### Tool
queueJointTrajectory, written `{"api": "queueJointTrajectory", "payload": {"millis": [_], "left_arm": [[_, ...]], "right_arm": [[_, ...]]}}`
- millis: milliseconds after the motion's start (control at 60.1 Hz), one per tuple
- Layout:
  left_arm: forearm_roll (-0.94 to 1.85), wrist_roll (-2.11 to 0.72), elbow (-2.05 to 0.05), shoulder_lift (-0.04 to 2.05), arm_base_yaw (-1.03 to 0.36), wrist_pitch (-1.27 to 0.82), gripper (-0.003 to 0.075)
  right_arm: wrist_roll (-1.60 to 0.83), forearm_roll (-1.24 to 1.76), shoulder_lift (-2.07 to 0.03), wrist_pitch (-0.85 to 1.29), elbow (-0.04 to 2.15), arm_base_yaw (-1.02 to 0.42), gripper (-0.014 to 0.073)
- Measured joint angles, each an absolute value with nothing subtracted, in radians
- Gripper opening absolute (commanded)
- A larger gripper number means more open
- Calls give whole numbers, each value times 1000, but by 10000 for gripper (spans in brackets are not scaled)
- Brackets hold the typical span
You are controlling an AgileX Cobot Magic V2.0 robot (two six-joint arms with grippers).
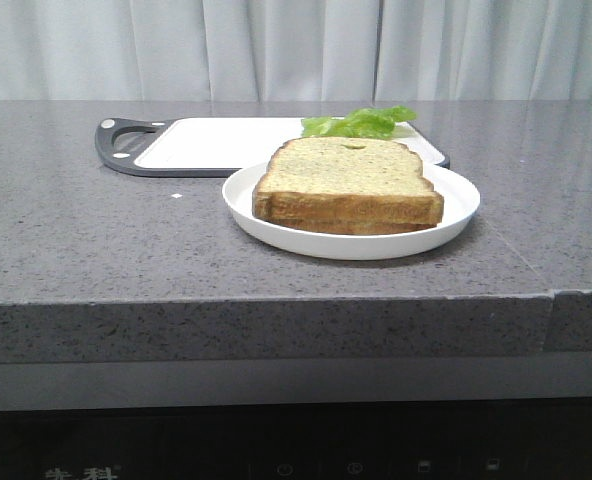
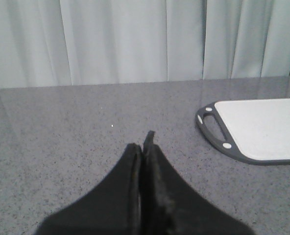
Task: Left arm grabs bread, right arm adds lettuce
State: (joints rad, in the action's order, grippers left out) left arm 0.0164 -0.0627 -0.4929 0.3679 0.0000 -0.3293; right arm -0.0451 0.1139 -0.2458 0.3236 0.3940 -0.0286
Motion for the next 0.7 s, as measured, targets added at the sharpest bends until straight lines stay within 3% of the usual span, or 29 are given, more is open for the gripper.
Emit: {"api": "queueJointTrajectory", "payload": {"millis": [67,133,266,316,399,699], "left_arm": [[16,-63,-497,391,0,-338,22],[16,-63,-498,400,0,-345,119],[16,-63,-499,400,0,-347,474],[16,-63,-499,400,0,-347,549],[25,-63,-499,400,0,-347,573],[232,-140,-621,547,-32,-493,561]], "right_arm": [[-45,114,-285,324,410,-29,-33],[-45,113,-299,328,414,-29,53],[-45,113,-301,330,414,-29,367],[-47,113,-301,330,414,-29,455],[-47,113,-301,330,414,-29,528],[-47,113,-301,330,414,-29,525]]}}
